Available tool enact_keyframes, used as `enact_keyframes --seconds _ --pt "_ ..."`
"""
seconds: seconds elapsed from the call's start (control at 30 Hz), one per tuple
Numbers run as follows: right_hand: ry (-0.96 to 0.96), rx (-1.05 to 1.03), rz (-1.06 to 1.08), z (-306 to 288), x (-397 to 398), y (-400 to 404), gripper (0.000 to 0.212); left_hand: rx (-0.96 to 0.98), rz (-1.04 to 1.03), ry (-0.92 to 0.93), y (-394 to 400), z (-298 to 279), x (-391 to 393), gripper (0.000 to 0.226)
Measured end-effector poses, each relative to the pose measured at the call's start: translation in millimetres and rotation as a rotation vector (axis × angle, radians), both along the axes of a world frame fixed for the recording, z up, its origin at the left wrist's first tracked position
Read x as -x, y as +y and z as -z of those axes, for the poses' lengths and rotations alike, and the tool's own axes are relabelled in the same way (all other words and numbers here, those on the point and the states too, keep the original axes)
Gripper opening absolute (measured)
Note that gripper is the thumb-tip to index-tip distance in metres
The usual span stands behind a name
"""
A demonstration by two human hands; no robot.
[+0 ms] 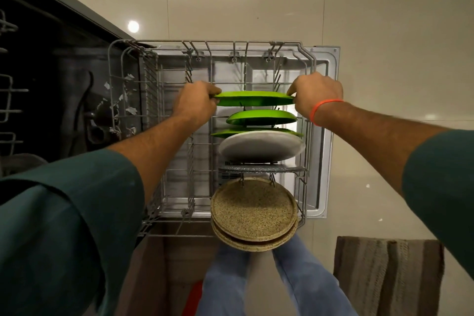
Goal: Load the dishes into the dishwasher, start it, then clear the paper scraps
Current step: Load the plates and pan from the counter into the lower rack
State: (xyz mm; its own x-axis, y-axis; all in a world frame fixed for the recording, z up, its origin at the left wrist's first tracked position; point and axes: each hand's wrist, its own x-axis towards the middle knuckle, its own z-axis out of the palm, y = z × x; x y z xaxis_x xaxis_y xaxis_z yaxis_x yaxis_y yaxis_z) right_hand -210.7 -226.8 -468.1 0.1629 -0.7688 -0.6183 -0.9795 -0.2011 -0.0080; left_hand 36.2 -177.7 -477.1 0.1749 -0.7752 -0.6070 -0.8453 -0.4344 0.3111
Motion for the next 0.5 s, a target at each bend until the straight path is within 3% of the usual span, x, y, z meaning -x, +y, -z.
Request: enact_keyframes --seconds 0.23,0.5 --pt "0.009 -0.014 0.080 17 12 7 0.033 0.023 -0.103 0.160 5 4 11 0.042" --pt "-0.289 0.045 0.210 -5 9 32 0.052 0.037 -0.121 0.233 33 -22 15 0.060"
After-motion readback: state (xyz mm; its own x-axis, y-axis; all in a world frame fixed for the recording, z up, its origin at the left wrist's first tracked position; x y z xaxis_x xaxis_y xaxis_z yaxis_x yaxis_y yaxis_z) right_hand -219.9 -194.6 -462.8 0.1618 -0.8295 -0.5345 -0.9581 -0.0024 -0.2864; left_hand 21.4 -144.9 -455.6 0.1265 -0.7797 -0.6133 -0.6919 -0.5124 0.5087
